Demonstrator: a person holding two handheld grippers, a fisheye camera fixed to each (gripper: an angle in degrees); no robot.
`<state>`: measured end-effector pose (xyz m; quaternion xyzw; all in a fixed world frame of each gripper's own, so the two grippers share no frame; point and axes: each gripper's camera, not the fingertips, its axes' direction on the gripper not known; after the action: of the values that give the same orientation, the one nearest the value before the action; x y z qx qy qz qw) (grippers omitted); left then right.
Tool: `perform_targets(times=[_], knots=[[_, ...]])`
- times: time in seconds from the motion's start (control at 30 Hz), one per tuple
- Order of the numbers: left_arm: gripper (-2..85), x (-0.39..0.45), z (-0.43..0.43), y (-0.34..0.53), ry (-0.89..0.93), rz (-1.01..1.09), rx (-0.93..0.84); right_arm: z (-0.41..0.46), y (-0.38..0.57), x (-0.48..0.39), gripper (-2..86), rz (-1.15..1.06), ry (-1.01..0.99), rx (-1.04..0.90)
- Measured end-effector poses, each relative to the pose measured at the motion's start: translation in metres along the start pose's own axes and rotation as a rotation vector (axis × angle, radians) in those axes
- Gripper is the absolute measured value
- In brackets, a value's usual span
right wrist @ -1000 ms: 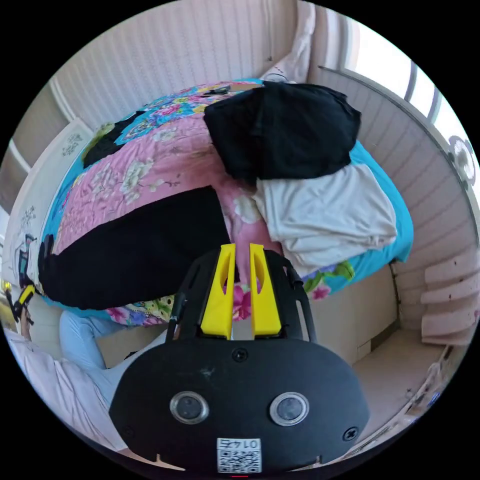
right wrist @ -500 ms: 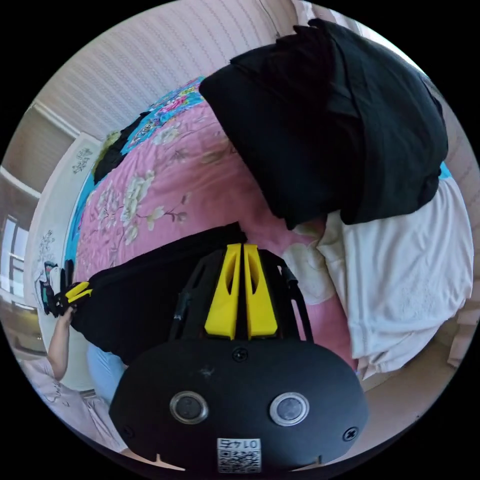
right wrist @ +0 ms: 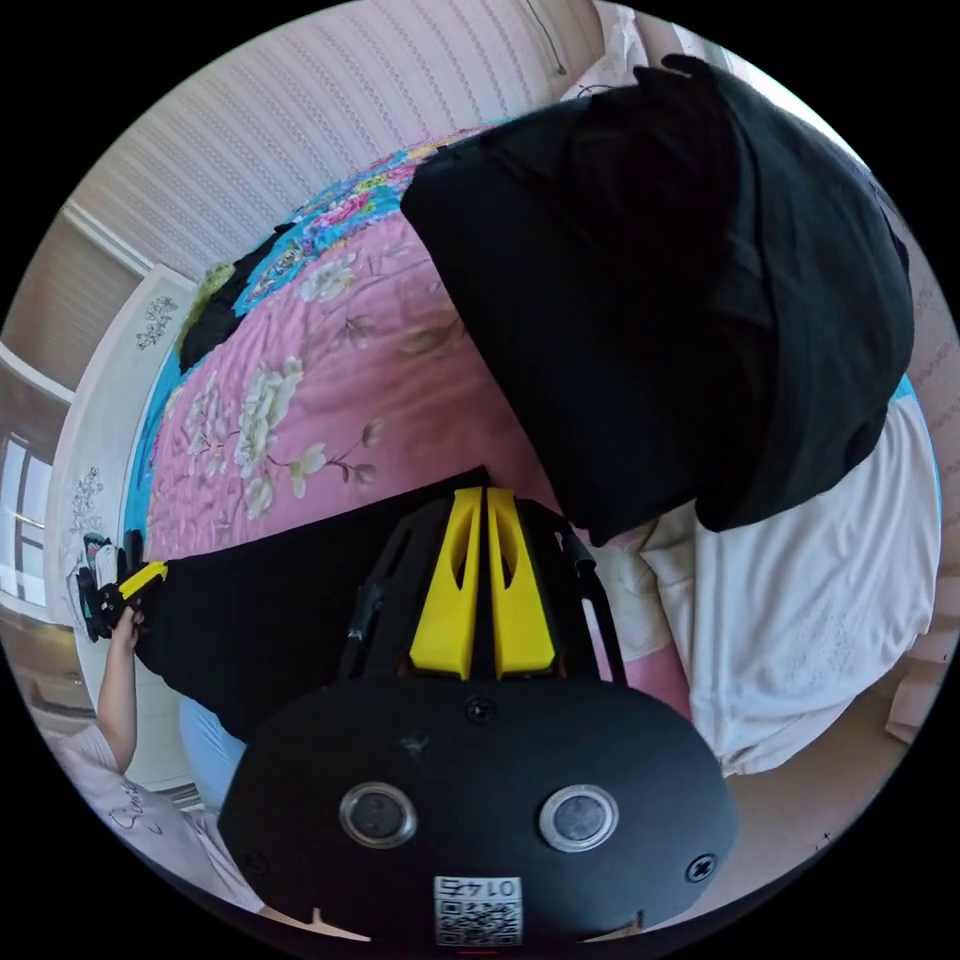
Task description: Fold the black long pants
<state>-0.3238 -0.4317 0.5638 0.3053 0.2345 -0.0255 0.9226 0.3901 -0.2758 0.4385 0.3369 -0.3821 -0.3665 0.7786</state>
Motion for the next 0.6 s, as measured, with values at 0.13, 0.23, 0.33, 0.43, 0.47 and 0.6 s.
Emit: perform_targets(times=[0.13,0.23,0.33,0.43,0.47,0.6], knots=[[2.1,0.010,0.036,0.004,-0.028,0.036,-0.060,0.059,0.016,0.020,0.1,0.019,0.062,0.002],[2.9,0.004,0.016,0.017,-0.044,0.004,-0.047,0.061,0.046,0.035,0.0,0.012,0.139,0.071],[1.2,0.009,-0.025,0.046,-0.099,-0.026,0.056,0.065,0.094,0.014,-0.2,-0.138,0.162,0.146],[-0.5,0.043,-0.055,0.073,-0.007,0.012,0.170,0.111,0.142,-0.061,-0.3,-0.393,0.029,0.074],[-0.7,0.064,-0.056,0.078,0.088,0.033,0.200,0.138,0.161,-0.103,-0.3,-0.499,-0.061,0.037],[-0.9,0.128,-0.026,0.082,0.270,-0.020,0.215,0.235,0.200,-0.240,-0.4,-0.793,-0.319,-0.139]])
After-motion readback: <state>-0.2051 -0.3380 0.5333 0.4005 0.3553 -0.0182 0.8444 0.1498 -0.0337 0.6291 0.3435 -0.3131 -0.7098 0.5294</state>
